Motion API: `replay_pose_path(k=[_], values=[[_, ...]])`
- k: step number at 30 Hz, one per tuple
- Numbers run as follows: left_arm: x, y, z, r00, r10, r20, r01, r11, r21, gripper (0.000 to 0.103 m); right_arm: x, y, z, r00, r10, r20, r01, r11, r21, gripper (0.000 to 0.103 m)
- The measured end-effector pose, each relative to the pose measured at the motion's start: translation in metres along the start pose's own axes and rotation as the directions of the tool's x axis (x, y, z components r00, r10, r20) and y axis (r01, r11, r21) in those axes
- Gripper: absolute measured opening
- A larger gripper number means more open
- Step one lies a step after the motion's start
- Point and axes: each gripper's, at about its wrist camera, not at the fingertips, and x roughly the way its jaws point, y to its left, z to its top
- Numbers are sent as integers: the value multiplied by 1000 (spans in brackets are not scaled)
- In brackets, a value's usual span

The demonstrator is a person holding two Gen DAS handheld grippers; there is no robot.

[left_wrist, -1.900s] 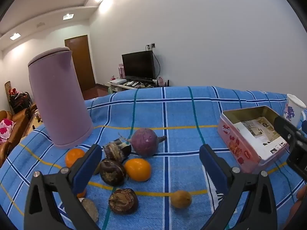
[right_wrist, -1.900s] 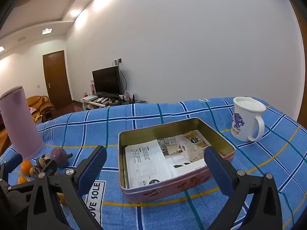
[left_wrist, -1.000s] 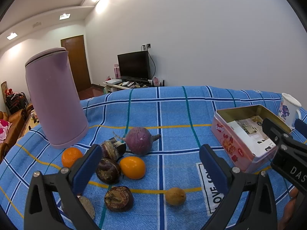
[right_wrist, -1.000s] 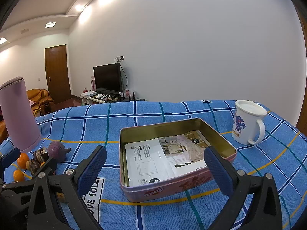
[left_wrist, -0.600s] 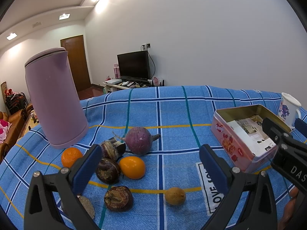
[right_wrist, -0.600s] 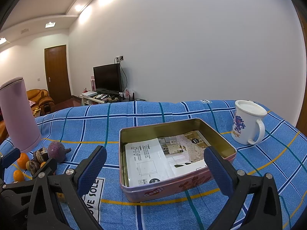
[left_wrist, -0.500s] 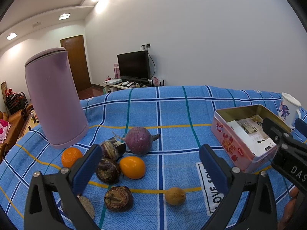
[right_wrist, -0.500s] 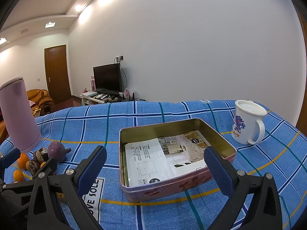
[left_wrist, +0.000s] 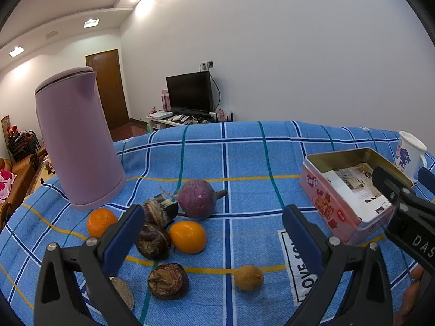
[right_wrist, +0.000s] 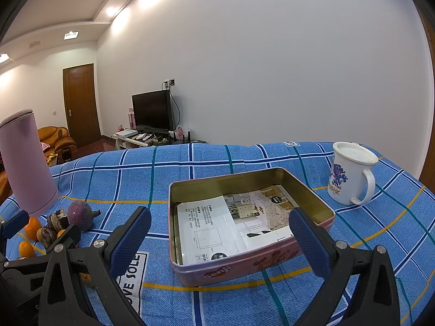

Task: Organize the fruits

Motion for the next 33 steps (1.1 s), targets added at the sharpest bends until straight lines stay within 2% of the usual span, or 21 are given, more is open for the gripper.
replay_pose_path(k=[16, 33], values=[[0, 0, 0, 1000, 1, -1, -1, 1000, -2, 103, 0, 0, 0, 1000, 2, 0, -2, 1000, -1, 102], [-1, 3, -3, 1000, 4, -25, -5, 1000, -11, 103, -4, 4, 0, 999, 41, 9, -41, 999, -5, 102]])
